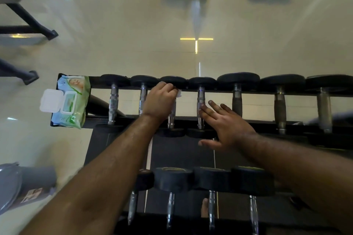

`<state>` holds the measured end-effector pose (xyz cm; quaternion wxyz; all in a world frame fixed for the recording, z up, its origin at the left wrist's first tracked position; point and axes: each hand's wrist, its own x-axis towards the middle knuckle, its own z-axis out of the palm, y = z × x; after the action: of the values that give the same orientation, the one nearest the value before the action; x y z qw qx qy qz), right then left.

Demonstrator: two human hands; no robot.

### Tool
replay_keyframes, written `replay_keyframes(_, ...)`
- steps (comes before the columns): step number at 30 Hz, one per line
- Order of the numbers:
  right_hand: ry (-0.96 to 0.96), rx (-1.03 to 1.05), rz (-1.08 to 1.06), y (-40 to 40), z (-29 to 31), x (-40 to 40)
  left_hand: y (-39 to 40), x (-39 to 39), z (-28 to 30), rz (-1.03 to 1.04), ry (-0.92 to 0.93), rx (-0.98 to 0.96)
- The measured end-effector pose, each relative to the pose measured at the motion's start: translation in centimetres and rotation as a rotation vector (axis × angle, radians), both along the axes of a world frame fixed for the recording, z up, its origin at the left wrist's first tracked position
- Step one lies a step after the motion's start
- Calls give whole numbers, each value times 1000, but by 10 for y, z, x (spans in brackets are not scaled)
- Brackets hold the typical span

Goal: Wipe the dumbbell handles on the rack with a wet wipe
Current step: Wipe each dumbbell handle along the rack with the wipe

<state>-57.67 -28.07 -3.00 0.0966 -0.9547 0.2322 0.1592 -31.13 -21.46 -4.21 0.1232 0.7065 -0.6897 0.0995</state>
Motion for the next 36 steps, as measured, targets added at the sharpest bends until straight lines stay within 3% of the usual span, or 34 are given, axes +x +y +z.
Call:
replay_keyframes(4, 11, -22, 0, 1, -2, 1, -7, -13, 3, -60, -42, 115)
replay_keyframes(6, 5, -31, -3, 2, -2, 1, -10, -20, 9, -123, -151, 247)
replay_keyframes(9, -9, -33, 0, 2, -2, 1, -13, -31, 20, -147, -137, 438)
replay_keyframes(18, -30, -40, -14, 3, -2, -1, -11, -33, 31, 27, -206, 350)
replay_keyframes(22, -27, -32, -19, 3, -3, -1, 9, -50, 29, -75, -39, 595)
replay_keyframes(25, -11, -37, -18, 3, -4, 0, 9, -47, 36, 48, 152, 806)
replay_keyframes(27, -16, -39, -14, 3, -3, -1, 1, -43, 40, 108, 303, 762)
replay_keyframes(29, -17, -41, -13, 4, -2, -1, -4, -47, 41, 103, 314, 689)
replay_keyframes(33, -16, -41, -9, 3, -1, -1, 10, -47, 35, 33, 228, 895)
replay_keyframes(36, -19, -42, -10, 3, -3, -2, 16, -11, 39, 181, 412, 803)
